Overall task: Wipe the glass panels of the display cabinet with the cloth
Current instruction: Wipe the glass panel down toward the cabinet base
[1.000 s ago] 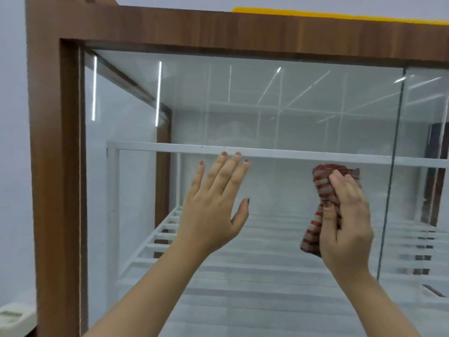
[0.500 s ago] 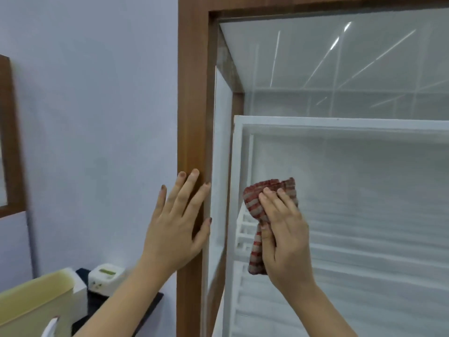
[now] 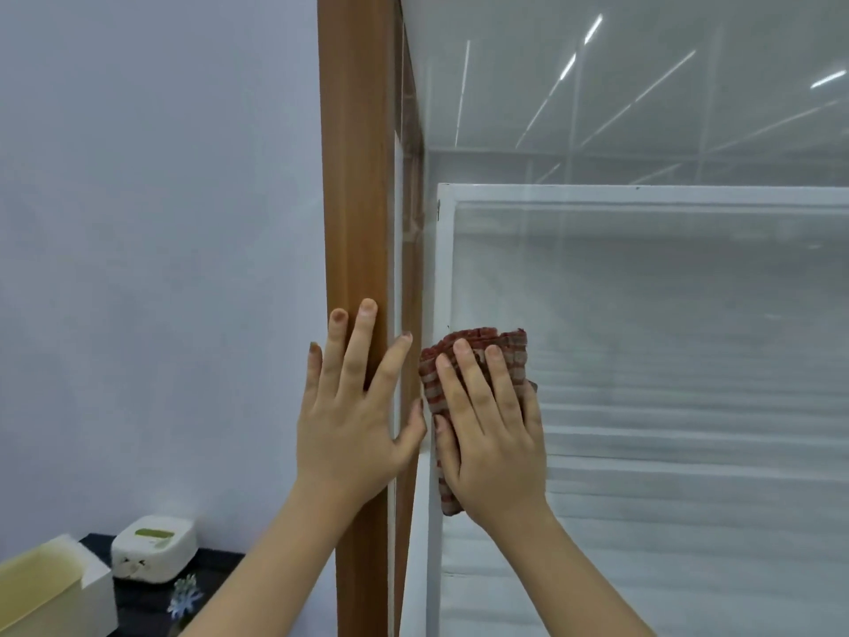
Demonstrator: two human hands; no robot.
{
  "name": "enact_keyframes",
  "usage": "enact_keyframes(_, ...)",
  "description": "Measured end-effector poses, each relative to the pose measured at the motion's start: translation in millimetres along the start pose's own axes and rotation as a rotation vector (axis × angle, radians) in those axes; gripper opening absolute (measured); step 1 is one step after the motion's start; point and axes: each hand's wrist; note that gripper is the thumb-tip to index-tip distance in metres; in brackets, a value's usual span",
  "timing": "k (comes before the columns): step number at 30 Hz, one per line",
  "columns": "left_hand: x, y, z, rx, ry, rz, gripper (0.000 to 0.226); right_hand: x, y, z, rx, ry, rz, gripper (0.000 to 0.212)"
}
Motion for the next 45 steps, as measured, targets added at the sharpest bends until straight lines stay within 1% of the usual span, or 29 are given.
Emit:
enact_keyframes(4,0.6,0.4,1.3,-0.013,0.019,0.008,0.06,16.5,13.4,-2.5,-0.035,0.023,-0.042,0.047)
enact_keyframes(7,0.1,-0.1,1.3,-0.009,0.021,0.013,0.06,16.7,23.1,-4.8,-0.046,0.056,0.013,0.047)
enact_keyframes(10,-0.4,0.3,1.1,-0.018,0.032,0.014,0.06,-0.1,26.3,-5.2,-0.052,0.09,0.098,0.048)
enact_keyframes(12,-0.1,0.7,1.4,-0.021,0.039,0.012,0.06,-12.6,21.4,-2.8,-0.06,0.081,0.115,0.048)
enact_keyframes(15,0.7,0.4,1.9,-0.024,0.039,0.013,0.061,-12.9,9.3,0.1,-0.087,0.033,0.058,0.05)
enact_keyframes(18,-0.7,0.4,1.4,-0.033,0.04,0.005,0.06,9.0,11.0,-2.4,-0.087,0.005,-0.016,0.05)
enact_keyframes(20,-0.8,0.6,0.2,-0.04,0.047,-0.002,0.059,24.6,25.8,-7.7,-0.076,0.041,0.046,0.05)
enact_keyframes(22,-0.3,1.3,-0.3,-0.046,0.05,-0.008,0.058,28.2,46.7,-13.7,-0.065,0.085,0.164,0.05)
enact_keyframes(24,0.2,2.0,0.0,-0.052,0.054,-0.01,0.058,16.5,65.0,-17.6,-0.053,0.114,0.241,0.049)
enact_keyframes(25,0.5,2.8,0.2,-0.052,0.058,-0.011,0.058,6.6,70.4,-18.1,-0.052,0.123,0.249,0.049)
enact_keyframes(30,1.3,5.0,0.9,-0.058,0.081,-0.029,0.057,-30.1,56.6,-10.8,-0.074,0.083,0.2,0.048)
enact_keyframes(34,1.0,5.3,0.2,-0.056,0.085,-0.027,0.057,-11.6,52.3,-12.2,-0.074,0.02,0.051,0.048)
enact_keyframes(36,0.7,5.2,0.1,-0.055,0.083,-0.029,0.056,1.7,62.3,-16.1,-0.065,0.029,0.034,0.049)
enact_keyframes(39,-0.4,4.2,0.2,-0.071,0.089,-0.028,0.055,10.1,84.2,-24.5,-0.069,0.077,0.119,0.049)
enact_keyframes(42,-1.9,4.1,1.4,-0.067,0.09,-0.026,0.054,0.4,106.0,-29.6,-0.069,0.129,0.211,0.049)
enact_keyframes(45,-2.0,4.5,2.5,-0.063,0.09,-0.027,0.053,-11.5,116.7,-30.0,-0.078,0.157,0.234,0.05)
Point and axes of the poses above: each hand's wrist, its own x-axis towards the middle knuckle, its own z-axis out of the palm, y = z × x, and after that the axes turned 5 degrees about z, right-handed
